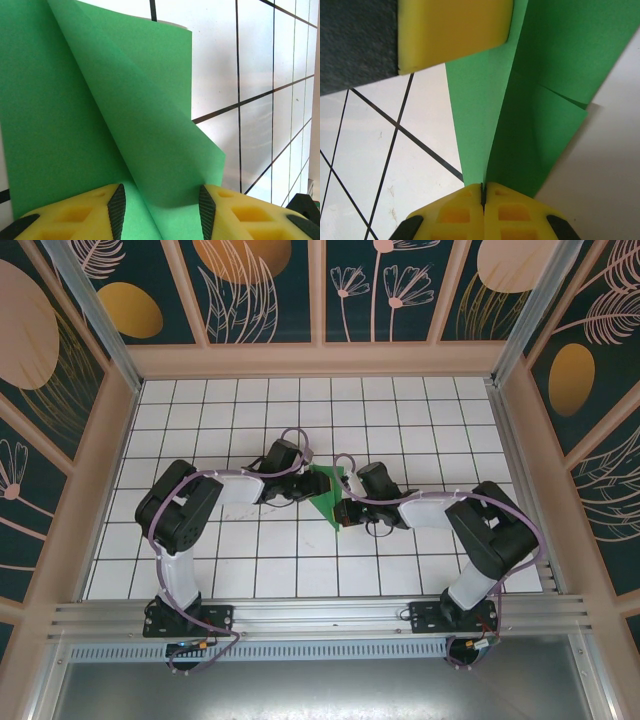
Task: Fold a paper plane with a square sheet of paper (fold left side to right side)
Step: Fourth fold the wing at the center of the table.
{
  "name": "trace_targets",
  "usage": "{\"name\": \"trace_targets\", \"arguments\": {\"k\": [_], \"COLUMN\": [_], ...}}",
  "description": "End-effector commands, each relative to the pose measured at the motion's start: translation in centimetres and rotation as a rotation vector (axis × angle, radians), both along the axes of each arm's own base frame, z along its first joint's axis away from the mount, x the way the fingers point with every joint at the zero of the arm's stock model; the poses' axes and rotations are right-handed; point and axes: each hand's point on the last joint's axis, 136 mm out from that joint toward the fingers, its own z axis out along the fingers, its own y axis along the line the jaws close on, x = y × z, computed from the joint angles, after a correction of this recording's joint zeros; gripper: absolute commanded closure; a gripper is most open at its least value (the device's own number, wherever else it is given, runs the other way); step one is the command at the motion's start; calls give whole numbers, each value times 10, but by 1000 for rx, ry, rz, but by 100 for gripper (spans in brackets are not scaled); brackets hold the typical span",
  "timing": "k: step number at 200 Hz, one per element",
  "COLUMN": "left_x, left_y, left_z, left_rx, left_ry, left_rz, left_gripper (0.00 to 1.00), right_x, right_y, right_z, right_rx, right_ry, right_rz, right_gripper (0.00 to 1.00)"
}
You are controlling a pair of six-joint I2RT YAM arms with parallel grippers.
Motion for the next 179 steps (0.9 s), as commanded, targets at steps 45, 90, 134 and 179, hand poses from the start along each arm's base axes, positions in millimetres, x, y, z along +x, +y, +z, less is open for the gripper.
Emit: {"name": "trace_targets", "arguments": {"k": [45,90,134,179], "left_x": [-6,-6,-6,-5], "left_y": [9,10,11,11], "left_z": [-39,-41,-39,-38], "left_rx": [120,130,135,134], "left_ry": [67,70,66,60], "left_rz": [7,8,9,8], "left_gripper": [53,53,53,53], "right_x": [1,5,20,27], "right_y": [1,2,-13,-4], "right_z": [6,25,46,30], "right_rx": [19,73,109,86], "right_ry": [5,-23,-45,2], "right_rz": [0,-1,-57,-73], "right_gripper": [89,75,64,55]}}
